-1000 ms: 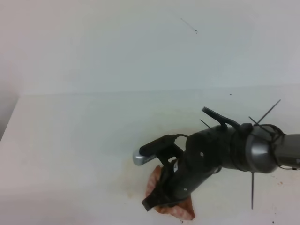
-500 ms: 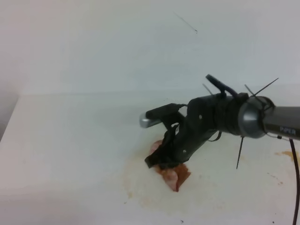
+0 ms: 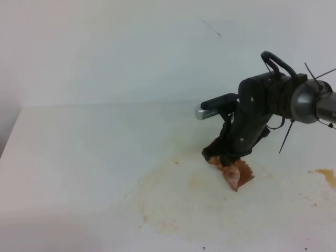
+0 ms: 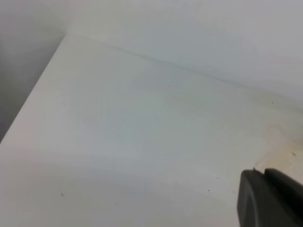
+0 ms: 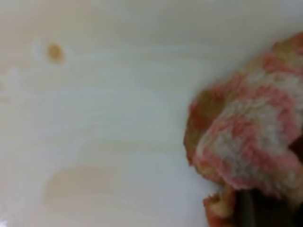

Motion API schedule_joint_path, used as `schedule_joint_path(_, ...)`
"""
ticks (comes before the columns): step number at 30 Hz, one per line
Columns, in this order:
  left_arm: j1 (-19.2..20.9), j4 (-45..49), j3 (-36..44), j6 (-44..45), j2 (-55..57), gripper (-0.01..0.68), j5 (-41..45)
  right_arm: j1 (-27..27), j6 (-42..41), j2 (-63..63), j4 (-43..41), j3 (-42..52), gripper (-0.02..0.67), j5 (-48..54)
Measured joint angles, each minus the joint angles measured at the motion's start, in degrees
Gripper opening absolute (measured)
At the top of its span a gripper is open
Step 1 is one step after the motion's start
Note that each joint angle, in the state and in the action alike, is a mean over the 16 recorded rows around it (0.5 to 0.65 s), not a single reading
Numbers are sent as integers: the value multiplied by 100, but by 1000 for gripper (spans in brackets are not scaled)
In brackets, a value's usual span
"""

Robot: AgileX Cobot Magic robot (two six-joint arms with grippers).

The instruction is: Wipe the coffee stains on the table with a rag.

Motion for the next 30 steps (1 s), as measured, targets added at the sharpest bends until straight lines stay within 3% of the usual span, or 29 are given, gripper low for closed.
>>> schedule_joint_path(13,0,0,29,0,0,-1,0,534,-116,4,375,-127,36,505)
schedule_joint_path(23,0,0,0,0,11,-2,-18,659,634,-101,-262,-29,36,895)
schedule_joint_path(30,0,0,-29,0,11,-2,-18,552,1217,-553,-819,572,36,637)
